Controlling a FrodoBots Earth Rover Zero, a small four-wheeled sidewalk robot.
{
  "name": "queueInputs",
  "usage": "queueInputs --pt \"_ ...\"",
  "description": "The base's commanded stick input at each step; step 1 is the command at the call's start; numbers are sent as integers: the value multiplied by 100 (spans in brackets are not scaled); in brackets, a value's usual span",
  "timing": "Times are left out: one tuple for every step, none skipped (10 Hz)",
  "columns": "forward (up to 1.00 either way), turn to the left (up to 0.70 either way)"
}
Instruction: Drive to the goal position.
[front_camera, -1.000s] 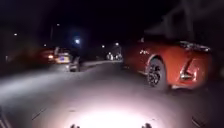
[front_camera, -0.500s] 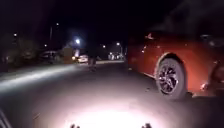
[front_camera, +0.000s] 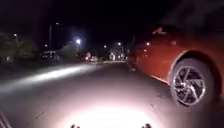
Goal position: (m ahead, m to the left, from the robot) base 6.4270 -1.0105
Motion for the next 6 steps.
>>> queueInputs --pt "85 0" --pt "85 0" --pt "85 0" --pt "85 0" --pt "85 0" --pt "85 0"
